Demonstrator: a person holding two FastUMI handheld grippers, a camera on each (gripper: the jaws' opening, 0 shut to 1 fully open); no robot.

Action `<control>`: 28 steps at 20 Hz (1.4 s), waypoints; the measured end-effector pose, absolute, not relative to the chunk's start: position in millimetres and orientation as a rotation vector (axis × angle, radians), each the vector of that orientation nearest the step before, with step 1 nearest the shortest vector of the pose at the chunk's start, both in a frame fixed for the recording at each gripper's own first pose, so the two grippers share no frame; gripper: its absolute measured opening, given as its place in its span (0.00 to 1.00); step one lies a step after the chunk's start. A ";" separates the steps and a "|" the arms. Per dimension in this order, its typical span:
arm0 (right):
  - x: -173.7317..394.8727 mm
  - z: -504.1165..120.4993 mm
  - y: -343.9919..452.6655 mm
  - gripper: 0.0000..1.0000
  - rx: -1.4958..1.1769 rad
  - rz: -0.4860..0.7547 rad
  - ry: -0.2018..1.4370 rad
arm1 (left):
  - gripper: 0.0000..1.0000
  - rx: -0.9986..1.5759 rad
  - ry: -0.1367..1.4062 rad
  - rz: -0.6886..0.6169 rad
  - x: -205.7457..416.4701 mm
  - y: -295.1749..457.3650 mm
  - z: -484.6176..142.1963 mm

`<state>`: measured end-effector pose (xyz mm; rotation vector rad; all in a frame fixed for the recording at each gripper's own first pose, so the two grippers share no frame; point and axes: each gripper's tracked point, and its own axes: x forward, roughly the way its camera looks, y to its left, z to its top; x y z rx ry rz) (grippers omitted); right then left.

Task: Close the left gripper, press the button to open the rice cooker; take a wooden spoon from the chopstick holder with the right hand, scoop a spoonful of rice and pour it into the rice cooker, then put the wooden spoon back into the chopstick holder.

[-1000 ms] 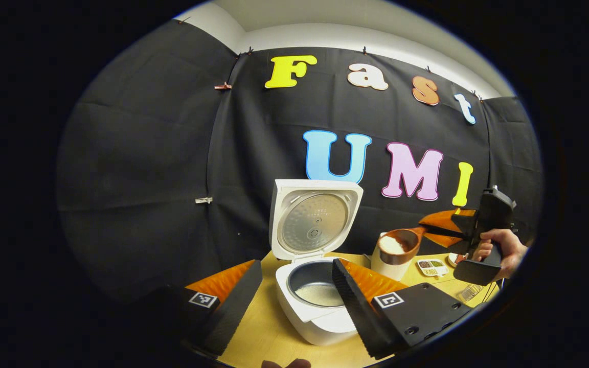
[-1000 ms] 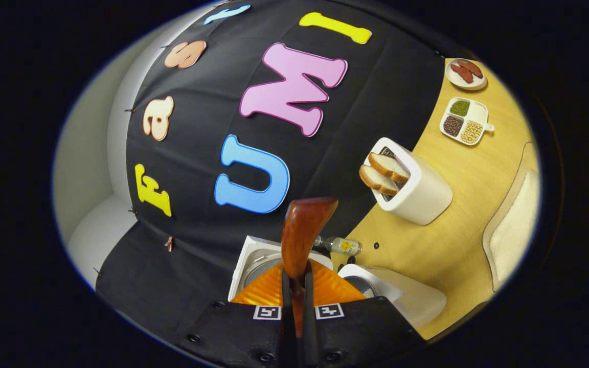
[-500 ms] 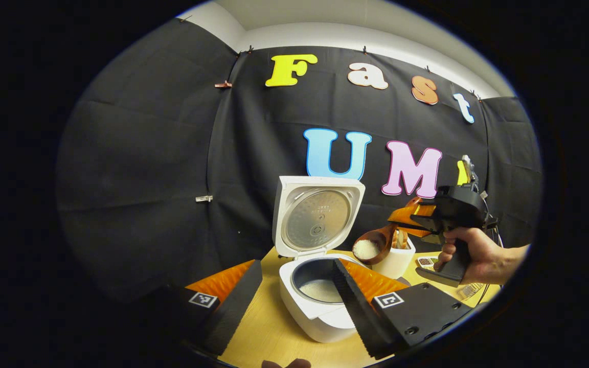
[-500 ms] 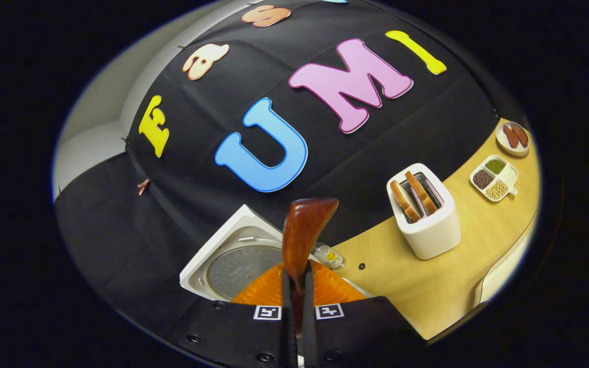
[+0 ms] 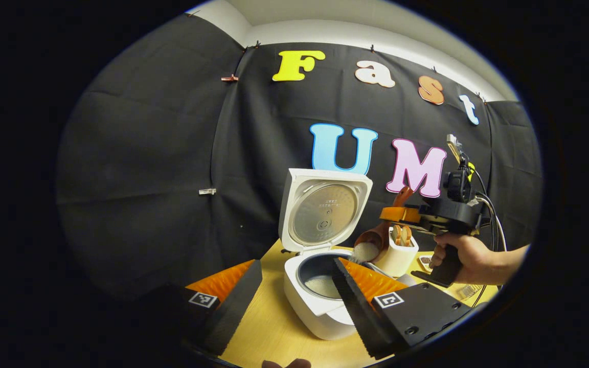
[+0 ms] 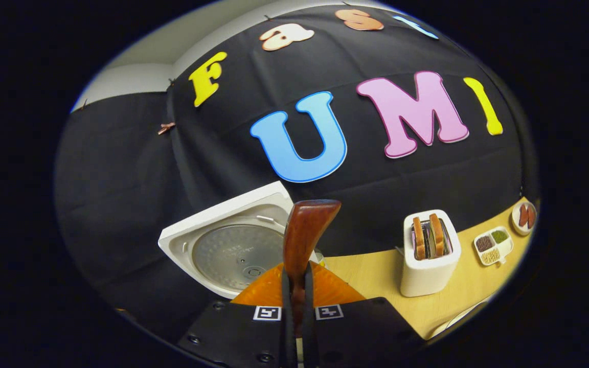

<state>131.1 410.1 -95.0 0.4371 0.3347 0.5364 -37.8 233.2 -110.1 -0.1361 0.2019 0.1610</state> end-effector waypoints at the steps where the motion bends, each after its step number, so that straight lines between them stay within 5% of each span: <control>1: 129.0 -92.2 414.5 0.09 0.388 0.560 0.313 | 0.96 -0.145 0.204 0.157 -38.6 233.2 -112.5; 21: 69.0 -67.7 473.2 0.09 -0.293 0.838 -0.079 | 0.96 -0.148 0.212 0.163 -51.2 235.5 -124.4; 28: 90.1 -77.3 456.7 0.10 0.024 0.781 0.145 | 0.95 -0.146 0.206 0.160 -53.7 229.8 -120.8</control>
